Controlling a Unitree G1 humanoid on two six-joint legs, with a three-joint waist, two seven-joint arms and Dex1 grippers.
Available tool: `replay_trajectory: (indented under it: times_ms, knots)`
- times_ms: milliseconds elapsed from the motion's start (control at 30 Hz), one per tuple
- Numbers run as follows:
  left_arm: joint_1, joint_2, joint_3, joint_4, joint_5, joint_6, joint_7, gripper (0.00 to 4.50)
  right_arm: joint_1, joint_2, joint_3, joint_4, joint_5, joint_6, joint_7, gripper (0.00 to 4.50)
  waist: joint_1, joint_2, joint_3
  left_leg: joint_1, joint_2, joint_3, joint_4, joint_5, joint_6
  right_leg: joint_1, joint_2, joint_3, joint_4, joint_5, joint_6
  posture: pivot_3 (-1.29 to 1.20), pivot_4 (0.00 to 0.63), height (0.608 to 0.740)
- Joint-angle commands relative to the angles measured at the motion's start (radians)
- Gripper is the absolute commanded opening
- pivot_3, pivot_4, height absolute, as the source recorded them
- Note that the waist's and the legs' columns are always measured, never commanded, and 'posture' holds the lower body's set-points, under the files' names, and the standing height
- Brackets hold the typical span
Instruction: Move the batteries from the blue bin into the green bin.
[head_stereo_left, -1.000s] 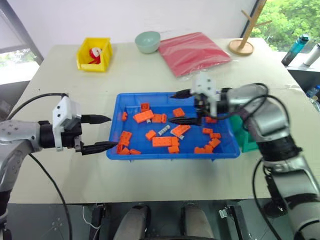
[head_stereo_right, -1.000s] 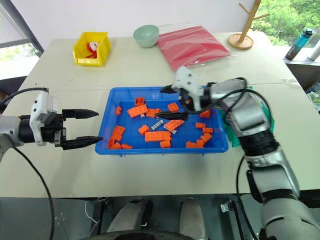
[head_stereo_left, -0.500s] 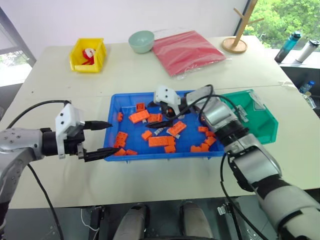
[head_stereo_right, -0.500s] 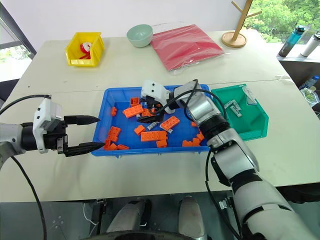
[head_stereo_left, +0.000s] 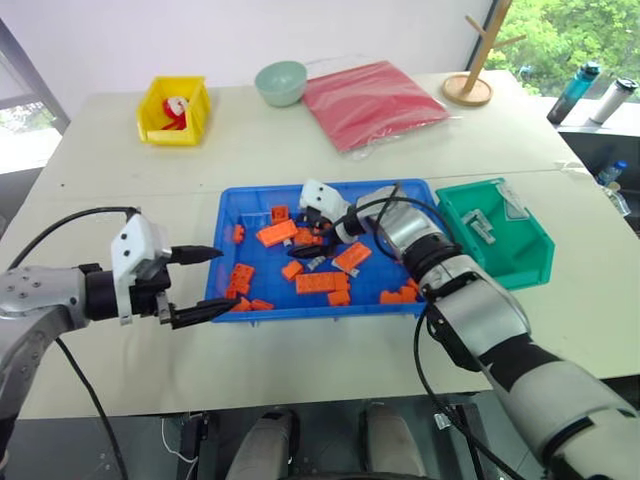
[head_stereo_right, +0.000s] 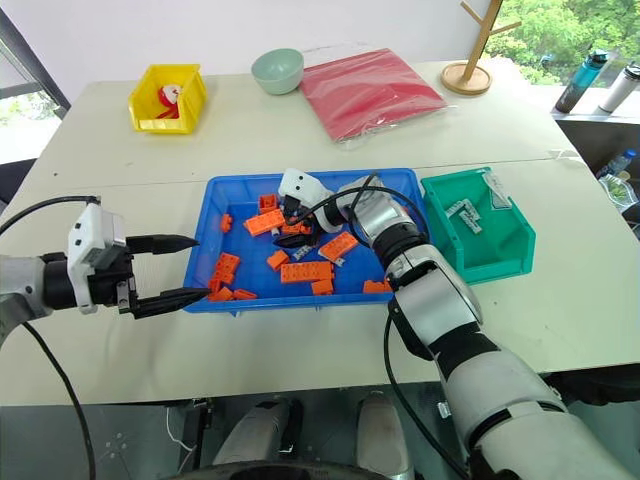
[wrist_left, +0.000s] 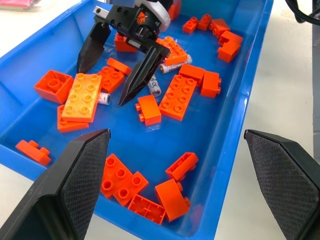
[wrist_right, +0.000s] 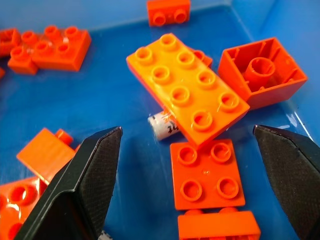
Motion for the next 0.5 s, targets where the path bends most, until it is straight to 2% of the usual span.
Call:
replay_trajectory:
  times_ms: [33,367,400,500]
  knots:
    - [0.007,0.008,0.021,-0.026,-0.006,-0.012,-0.004,4.5,-0.043,0.024,-0.05,0.005,0.013,0.005,-0.002,4.33,-0.003,0.0,0.0,0.0,0.0,0.0,0.0,0.0,0.0,0.0,0.0,0.0,0.0,0.0,0.0,0.0,0.15,0.717]
    - [-0.015,0.007,0.009,-0.019,-0.001,-0.021,-0.002,4.5,-0.025,0.063,-0.071,0.021,-0.026,-0.018,-0.032,4.33,-0.02,0.0,0.0,0.0,0.0,-0.001,0.0,0.0,0.0,0.0,0.0,0.0,0.001,0.0,0.0,0.0,0.15,0.717]
    - [-0.018,0.007,0.007,-0.016,0.001,-0.022,-0.003,4.5,-0.024,0.067,-0.077,0.021,-0.025,-0.02,-0.04,4.11,-0.022,0.0,0.0,0.0,0.0,-0.001,0.0,0.0,0.0,-0.001,0.0,0.0,0.001,0.0,0.0,0.0,0.15,0.717]
    - [-0.021,0.005,0.002,-0.01,0.006,-0.027,-0.004,4.5,-0.022,0.073,-0.091,0.016,-0.018,-0.018,-0.043,3.02,-0.023,0.0,0.0,0.0,0.0,-0.001,0.0,0.0,0.0,-0.001,0.0,0.0,0.001,0.0,0.0,0.0,0.15,0.717]
